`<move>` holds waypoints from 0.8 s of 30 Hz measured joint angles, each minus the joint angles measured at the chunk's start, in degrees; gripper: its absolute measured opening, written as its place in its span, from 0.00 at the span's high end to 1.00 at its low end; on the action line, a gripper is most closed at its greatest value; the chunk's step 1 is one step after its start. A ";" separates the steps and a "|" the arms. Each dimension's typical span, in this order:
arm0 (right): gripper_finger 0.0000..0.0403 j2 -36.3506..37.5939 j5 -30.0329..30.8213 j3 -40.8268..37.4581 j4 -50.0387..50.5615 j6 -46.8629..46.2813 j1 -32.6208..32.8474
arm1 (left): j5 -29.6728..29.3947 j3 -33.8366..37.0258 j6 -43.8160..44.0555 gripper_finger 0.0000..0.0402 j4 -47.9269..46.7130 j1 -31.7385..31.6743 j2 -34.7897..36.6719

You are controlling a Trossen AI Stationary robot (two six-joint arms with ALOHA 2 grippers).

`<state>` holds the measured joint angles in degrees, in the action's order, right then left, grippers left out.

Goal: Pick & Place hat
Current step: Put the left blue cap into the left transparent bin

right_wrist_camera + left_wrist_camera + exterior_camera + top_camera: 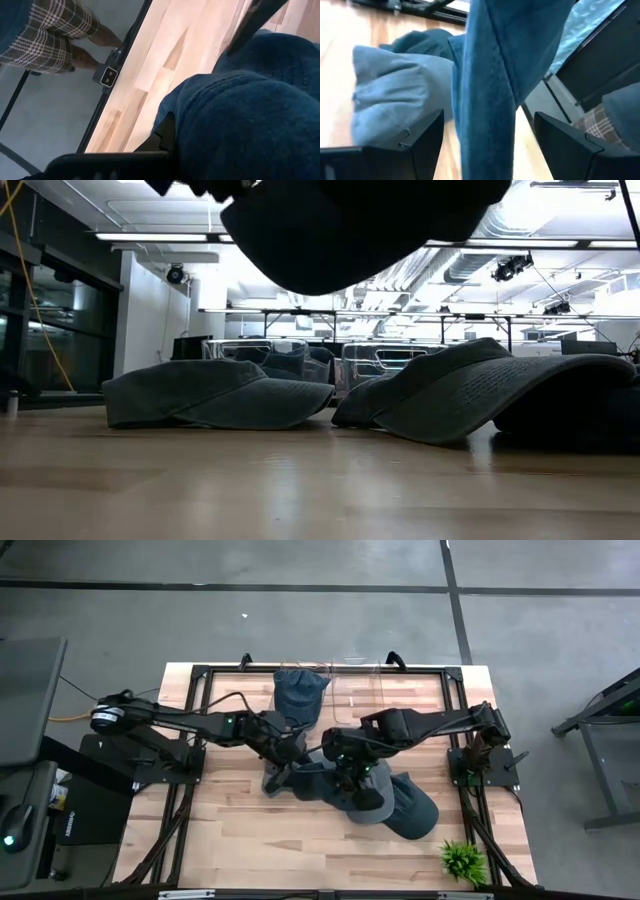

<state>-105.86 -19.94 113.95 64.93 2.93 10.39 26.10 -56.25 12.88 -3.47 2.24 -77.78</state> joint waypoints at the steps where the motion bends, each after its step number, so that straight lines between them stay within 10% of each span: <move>1: 1.00 0.00 -0.02 0.00 -0.16 0.04 -0.17 | 0.45 -0.15 0.48 0.30 0.89 0.00 -0.49; 24: 1.00 0.07 0.14 -0.02 -4.16 0.09 -1.15 | 5.65 -0.50 2.40 0.50 1.92 0.00 -1.33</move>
<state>-105.80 -19.81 113.93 60.77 3.03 9.24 31.75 -56.75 15.29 -1.55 2.24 -79.11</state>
